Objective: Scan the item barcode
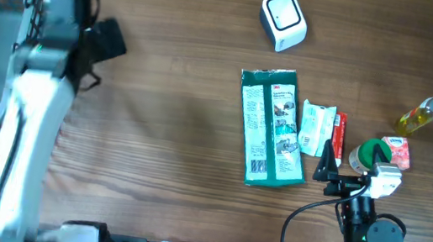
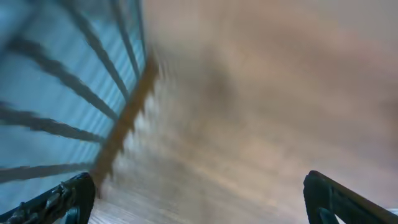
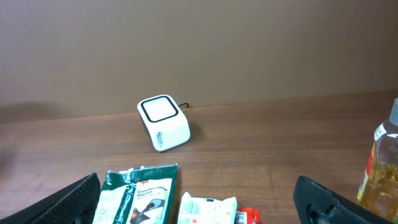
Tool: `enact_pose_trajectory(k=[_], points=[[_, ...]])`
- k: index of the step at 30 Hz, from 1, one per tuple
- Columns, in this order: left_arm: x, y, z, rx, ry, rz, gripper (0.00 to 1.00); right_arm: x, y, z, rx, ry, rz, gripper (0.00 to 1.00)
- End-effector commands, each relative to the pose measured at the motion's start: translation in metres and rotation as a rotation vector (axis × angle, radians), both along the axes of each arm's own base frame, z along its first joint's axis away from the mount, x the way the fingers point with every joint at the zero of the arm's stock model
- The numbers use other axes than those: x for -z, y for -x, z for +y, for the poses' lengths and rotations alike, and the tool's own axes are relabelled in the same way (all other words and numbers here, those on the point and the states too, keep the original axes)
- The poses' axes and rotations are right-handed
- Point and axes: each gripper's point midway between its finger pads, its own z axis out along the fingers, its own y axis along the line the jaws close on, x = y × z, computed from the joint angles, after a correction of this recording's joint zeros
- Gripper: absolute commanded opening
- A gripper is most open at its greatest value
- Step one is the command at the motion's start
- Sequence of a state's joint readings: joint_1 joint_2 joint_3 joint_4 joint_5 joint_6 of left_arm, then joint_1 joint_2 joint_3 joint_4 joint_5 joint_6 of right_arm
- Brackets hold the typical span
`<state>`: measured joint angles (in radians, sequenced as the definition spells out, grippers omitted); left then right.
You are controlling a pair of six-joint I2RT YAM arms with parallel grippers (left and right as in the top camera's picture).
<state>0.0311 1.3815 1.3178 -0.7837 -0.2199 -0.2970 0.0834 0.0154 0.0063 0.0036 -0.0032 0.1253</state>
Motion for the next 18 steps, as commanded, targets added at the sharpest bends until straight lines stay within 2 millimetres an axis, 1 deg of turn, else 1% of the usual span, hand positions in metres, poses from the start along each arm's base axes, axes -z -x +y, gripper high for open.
enact_pose_trajectory(k=[1, 3, 5, 7, 9, 11, 13, 15, 16, 18], points=[[-0.081, 0.036, 0.000, -0.008, -0.015, -0.235, 1.00, -0.003, 0.001, -0.002, 0.009, 0.016, -0.015, 1.00], [-0.108, 0.055, 0.000, -0.008, -0.017, -0.320, 1.00, -0.003, 0.001, -0.002, 0.009, 0.016, -0.015, 1.00], [-0.130, 0.073, -0.001, -0.009, -0.018, -0.395, 1.00, -0.003, 0.001, -0.002, 0.009, 0.016, -0.015, 1.00], [-0.147, 0.091, 0.001, -0.020, -0.034, -0.452, 1.00, -0.003, 0.001, -0.002, 0.009, 0.016, -0.015, 1.00], [-0.142, 0.105, 0.001, -0.020, -0.033, -0.427, 1.00, -0.003, 0.001, -0.002, 0.009, 0.016, -0.015, 1.00], [-0.131, 0.125, -0.003, -0.008, -0.030, -0.371, 1.00, -0.003, 0.001, -0.002, 0.009, 0.016, -0.015, 1.00], [-0.123, 0.138, -0.004, -0.001, -0.039, -0.334, 1.00, -0.003, 0.001, -0.002, 0.009, 0.016, -0.015, 1.00], [-0.119, 0.143, -0.005, 0.002, -0.040, -0.334, 1.00, -0.003, 0.001, -0.002, 0.009, 0.016, -0.015, 1.00], [-0.113, 0.147, -0.006, 0.006, -0.038, -0.321, 1.00, -0.003, 0.001, -0.002, 0.009, 0.016, -0.016, 1.00], [-0.090, 0.157, -0.014, 0.044, -0.008, -0.262, 1.00, -0.003, 0.001, -0.002, 0.009, 0.016, -0.015, 1.00]])
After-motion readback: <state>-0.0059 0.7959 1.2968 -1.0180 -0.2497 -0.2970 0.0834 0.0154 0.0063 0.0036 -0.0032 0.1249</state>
